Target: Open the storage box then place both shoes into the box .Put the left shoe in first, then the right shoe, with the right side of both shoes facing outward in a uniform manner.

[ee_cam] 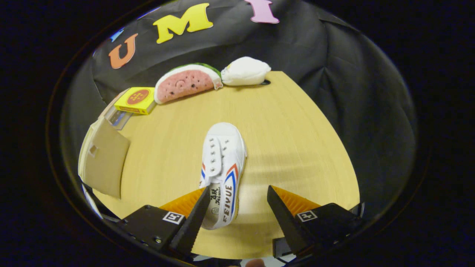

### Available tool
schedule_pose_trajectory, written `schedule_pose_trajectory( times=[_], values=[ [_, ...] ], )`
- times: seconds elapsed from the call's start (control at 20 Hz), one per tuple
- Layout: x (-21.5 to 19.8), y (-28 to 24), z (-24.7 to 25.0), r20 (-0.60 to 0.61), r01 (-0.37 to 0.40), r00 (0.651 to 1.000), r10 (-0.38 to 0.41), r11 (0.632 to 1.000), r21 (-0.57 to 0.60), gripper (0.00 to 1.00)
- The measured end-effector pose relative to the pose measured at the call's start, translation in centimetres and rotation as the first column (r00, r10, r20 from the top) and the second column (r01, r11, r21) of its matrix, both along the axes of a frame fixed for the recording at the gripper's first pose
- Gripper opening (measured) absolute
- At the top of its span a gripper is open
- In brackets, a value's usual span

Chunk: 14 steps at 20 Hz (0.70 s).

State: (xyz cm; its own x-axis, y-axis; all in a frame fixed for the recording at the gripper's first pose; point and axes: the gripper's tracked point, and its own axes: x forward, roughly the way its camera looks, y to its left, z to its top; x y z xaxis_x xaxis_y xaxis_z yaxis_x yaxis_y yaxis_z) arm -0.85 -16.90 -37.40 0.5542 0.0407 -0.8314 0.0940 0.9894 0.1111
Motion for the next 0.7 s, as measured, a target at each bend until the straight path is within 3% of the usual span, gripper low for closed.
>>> schedule_pose_trajectory(
  times=[0.35, 0.55, 0.7],
  values=[
    [2.8, 0.3, -2.3, -0.045, -0.024, 0.999, 0.026, 0.998, 0.058, 0.89],
    [2.8, 1.1, -2.5, -0.098, -0.002, 0.995, 0.016, 0.991, 0.133, 0.47],
    [2.7, 1.0, -3.2, -0.121, 0.016, 0.993, -0.001, 0.991, 0.130, 0.32]
  ],
)
